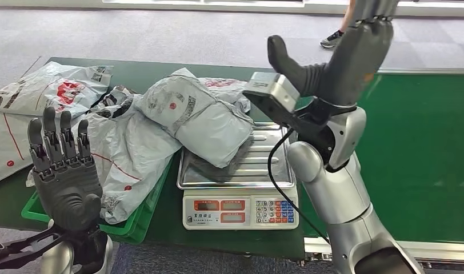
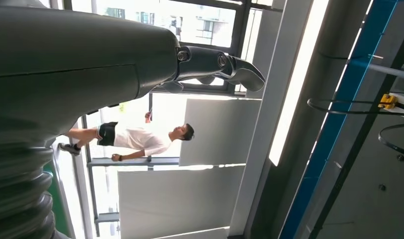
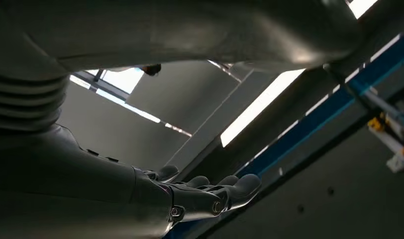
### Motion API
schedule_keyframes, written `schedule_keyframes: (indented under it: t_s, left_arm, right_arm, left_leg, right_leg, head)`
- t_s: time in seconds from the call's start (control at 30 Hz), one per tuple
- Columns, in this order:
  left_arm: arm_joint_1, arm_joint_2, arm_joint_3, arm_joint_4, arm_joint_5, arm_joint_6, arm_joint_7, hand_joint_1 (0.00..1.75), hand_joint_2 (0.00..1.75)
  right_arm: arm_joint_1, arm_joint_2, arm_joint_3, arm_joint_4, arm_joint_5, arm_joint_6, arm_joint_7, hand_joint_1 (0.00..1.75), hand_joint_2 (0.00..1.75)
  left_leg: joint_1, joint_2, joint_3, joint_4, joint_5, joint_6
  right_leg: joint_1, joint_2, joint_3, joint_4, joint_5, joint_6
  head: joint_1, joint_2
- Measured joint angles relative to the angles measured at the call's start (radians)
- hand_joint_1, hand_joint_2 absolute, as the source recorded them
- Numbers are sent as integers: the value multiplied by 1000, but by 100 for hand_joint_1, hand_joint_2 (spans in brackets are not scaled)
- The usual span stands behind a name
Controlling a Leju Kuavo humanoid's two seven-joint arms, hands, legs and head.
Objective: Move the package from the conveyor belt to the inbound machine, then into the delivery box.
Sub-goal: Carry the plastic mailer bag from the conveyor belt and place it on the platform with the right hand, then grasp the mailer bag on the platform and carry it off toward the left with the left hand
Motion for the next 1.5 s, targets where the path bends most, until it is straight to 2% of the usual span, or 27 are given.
schedule_keyframes:
  t_s: [0.17, 0.37, 0.5, 0.6, 0.67, 0.7, 0.77, 0.83, 0.9, 0.97, 1.07, 1.17, 1.3, 1.47, 1.5]
  left_arm:
    - [1, -1, 5, -5, -9, 0, 0, 0, 175]
    - [2, -1, 8, -8, -10, 0, 0, 0, 175]
    - [2, -1, 9, -10, -19, 0, 0, 0, 175]
    - [2, -1, 8, -10, -58, 24, 0, 0, 175]
    - [-6, 2, -2, -9, -175, 117, 2, 0, 175]
    - [-18, 5, -15, -3, -284, 205, 10, 0, 175]
    - [-67, 18, -57, 29, -620, 410, 69, 0, 175]
    - [-164, 46, -127, 123, -1078, 532, 204, 0, 175]
    - [-292, 77, -225, 289, -1499, 567, 336, 0, 175]
    - [-429, 90, -321, 514, -1682, 590, 387, 0, 175]
    - [-606, 93, -429, 849, -1670, 624, 383, 0, 175]
    - [-698, 97, -483, 1072, -1649, 639, 373, 0, 175]
    - [-751, 107, -515, 1231, -1636, 651, 362, 0, 175]
    - [-785, 114, -541, 1314, -1629, 644, 360, 0, 175]
    - [-790, 114, -545, 1325, -1629, 639, 360, 41, 175]
  right_arm:
    - [75, -1, -85, -135, -9, -25, -31, 0, 0]
    - [104, -1, -121, -195, -10, -26, -44, 0, 0]
    - [131, 16, -165, -222, -17, -25, -123, 0, 0]
    - [151, 32, -198, -241, -24, -25, -150, 0, 0]
    - [171, 43, -218, -260, -23, -25, -161, 0, 0]
    - [183, 50, -229, -273, -23, -25, -169, 0, 0]
    - [209, 65, -248, -295, -24, -26, -187, 0, 0]
    - [234, 80, -258, -306, -29, -25, -206, 0, 0]
    - [249, 98, -259, -305, -40, -24, -223, 0, 0]
    - [250, 117, -259, -288, -50, -23, -235, 0, 0]
    - [246, 145, -259, -247, -49, -21, -236, 0, 0]
    - [248, 164, -262, -220, -40, -21, -232, 0, 0]
    - [262, 180, -264, -207, -27, -22, -230, 0, 0]
    - [281, 194, -279, -202, -16, -23, -236, 0, 0]
    - [283, 196, -282, -202, -14, -23, -236, 0, 0]
  left_leg:
    - [0, 0, 0, 0, 0, 0]
    - [0, 0, 0, 0, 0, 0]
    - [0, 0, 1, 0, 0, 0]
    - [0, 0, 1, 0, 0, 0]
    - [0, 0, 1, 0, 0, 0]
    - [0, 0, 1, 0, 0, 0]
    - [0, -1, 1, 0, 0, 0]
    - [0, -2, 1, 0, 1, 1]
    - [-1, -3, 1, 0, 2, 1]
    - [-1, -2, 0, 0, 4, 1]
    - [-1, 4, 0, 0, 6, 1]
    - [-1, 8, 1, 0, 6, 1]
    - [-1, 7, 0, -1, 6, 0]
    - [-1, 6, 0, -2, 6, 0]
    - [-1, 6, 0, -2, 6, 0]
  right_leg:
    - [0, 1, 0, 0, 0, 0]
    - [0, 1, 0, 0, 0, 0]
    - [0, 1, 0, 0, 0, 0]
    - [0, 1, 0, 0, 0, 0]
    - [0, 1, 0, 0, 0, 0]
    - [0, 0, 0, 0, 0, 0]
    - [0, -2, 1, 0, 0, 0]
    - [0, -4, 2, 0, 0, 0]
    - [0, -6, 2, 0, 1, 0]
    - [-1, -5, 1, 0, 4, 0]
    - [-1, 2, 0, 0, 8, 0]
    - [-1, 6, -2, 0, 9, 0]
    - [0, 6, -2, 0, 8, -1]
    - [0, 5, -2, 0, 7, -1]
    - [0, 5, -2, 0, 7, -1]
  head:
    - [0, 0]
    - [0, 0]
    - [0, 0]
    - [0, 0]
    - [0, 0]
    - [0, 0]
    - [0, 0]
    - [0, 0]
    - [0, 0]
    - [0, 0]
    - [0, 0]
    - [0, 0]
    - [0, 0]
    - [0, 0]
    - [0, 0]
